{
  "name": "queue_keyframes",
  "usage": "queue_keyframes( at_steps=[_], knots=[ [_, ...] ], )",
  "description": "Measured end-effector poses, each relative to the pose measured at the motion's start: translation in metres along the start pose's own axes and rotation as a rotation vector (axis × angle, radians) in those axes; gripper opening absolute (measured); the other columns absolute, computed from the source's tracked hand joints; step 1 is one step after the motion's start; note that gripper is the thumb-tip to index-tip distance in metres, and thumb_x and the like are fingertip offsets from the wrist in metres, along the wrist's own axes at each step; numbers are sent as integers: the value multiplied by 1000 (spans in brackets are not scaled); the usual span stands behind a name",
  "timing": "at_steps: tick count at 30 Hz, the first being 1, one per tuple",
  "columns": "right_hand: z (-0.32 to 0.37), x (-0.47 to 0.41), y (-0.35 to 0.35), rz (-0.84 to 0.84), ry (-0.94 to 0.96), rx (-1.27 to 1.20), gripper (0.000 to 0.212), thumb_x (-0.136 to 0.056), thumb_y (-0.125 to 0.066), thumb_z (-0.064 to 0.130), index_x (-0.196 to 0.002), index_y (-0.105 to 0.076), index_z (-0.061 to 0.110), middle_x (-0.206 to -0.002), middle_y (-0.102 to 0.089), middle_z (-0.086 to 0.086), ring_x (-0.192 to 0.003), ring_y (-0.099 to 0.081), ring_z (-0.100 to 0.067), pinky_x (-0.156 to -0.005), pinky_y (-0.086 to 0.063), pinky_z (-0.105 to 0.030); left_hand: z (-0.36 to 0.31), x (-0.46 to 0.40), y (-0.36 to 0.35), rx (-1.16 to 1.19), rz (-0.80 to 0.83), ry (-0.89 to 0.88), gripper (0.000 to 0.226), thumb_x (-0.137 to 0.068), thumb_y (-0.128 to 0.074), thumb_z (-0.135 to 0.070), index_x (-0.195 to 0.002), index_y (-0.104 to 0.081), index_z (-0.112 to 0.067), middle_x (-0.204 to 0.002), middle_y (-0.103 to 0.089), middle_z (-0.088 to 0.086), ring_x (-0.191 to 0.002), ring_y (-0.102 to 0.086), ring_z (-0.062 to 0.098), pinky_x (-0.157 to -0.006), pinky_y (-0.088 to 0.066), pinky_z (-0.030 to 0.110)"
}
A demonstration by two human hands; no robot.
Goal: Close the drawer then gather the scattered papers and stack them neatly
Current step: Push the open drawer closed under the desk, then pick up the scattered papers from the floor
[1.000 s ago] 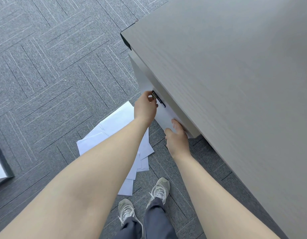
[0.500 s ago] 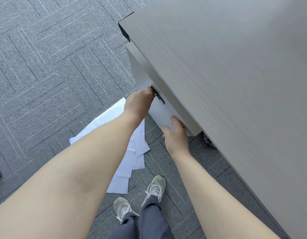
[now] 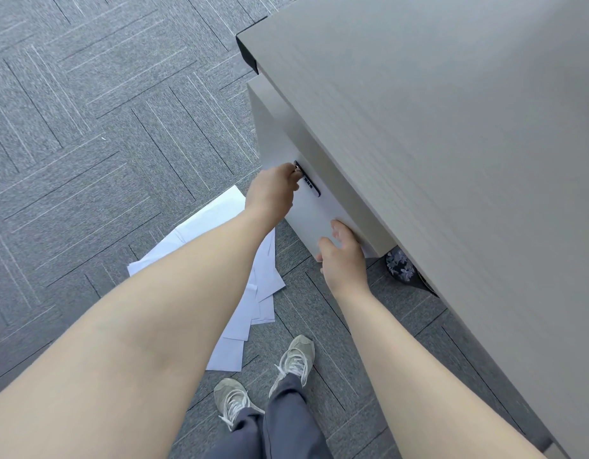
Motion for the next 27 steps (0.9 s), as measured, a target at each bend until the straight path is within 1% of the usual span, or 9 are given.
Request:
queue_keyframes(
  at_steps=[2,5,7,9,12,17,19,23,27],
  knots=[
    [1,2,0,-10,-1,19,71,-76,-44,35,-146,-42,27,-151,-43,9,-119,-59,-26,-105,-45,-52,1,0,-4,75,36,49,18,-93,-42,-26,-90,-56,-16,-94,-73,-4,-73,-69,27,-63,-55,38],
    [1,2,-1,-21,1,48,71,-75,-44,36,-145,-42,28,-148,-45,11,-123,-57,-29,-105,-45,-53,7,3,-7,135,36,83,26,-92,-41,-39,-94,-58,-20,-97,-73,-2,-78,-70,30,-75,-55,44],
    [2,2,-7,-16,5,64,70,-73,-44,38,-142,-43,29,-143,-48,8,-121,-59,-31,-104,-45,-54,15,10,-8,166,19,85,39,-91,-39,-49,-106,-61,-21,-103,-72,4,-84,-70,34,-81,-53,45],
    [4,4,-16,-5,7,66,69,-72,-45,39,-140,-45,28,-141,-52,3,-120,-60,-31,-102,-46,-53,28,22,-6,198,12,86,44,-91,-39,-49,-116,-59,-19,-109,-71,8,-90,-69,35,-83,-52,45],
    [6,10,-41,31,29,100,69,-73,-46,40,-140,-46,26,-136,-56,-2,-117,-61,-30,-100,-47,-51,60,49,1,241,-14,132,39,-93,-41,-44,-117,-60,-19,-110,-70,9,-93,-68,32,-84,-51,43],
    [1,28,-105,138,86,209,55,-75,-48,36,-130,-51,31,-101,-63,8,-103,-65,-30,-88,-50,-49,145,110,10,324,-36,271,33,-96,-37,-33,-111,-62,-19,-106,-69,8,-96,-64,30,-87,-50,42],
    [-8,35,-132,183,96,250,57,-74,-49,37,-131,-52,29,-101,-64,5,-102,-64,-27,-87,-50,-47,184,136,13,373,-48,339,33,-97,-36,-32,-113,-62,-19,-110,-68,6,-99,-63,29,-90,-49,42],
    [-35,43,-184,272,130,350,44,-87,-52,27,-131,-54,24,-102,-64,3,-99,-63,-22,-77,-45,-32,263,181,16,431,-100,468,31,-98,-36,-31,-110,-62,-20,-107,-67,3,-97,-63,27,-88,-49,41],
    [-76,35,-233,349,151,485,43,-89,-53,24,-131,-54,23,-99,-63,7,-98,-62,-20,-81,-48,-34,346,206,1,459,-161,581,21,-97,-37,-31,-94,-57,-28,-103,-67,2,-96,-63,28,-87,-49,43]
  ],
)
Point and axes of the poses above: each hand's wrist, its own x-axis away from the middle knuckle, its own y-axis out of the back of the hand, z = x × y, the point moved 5 cm from there along -x, towards the middle knuckle
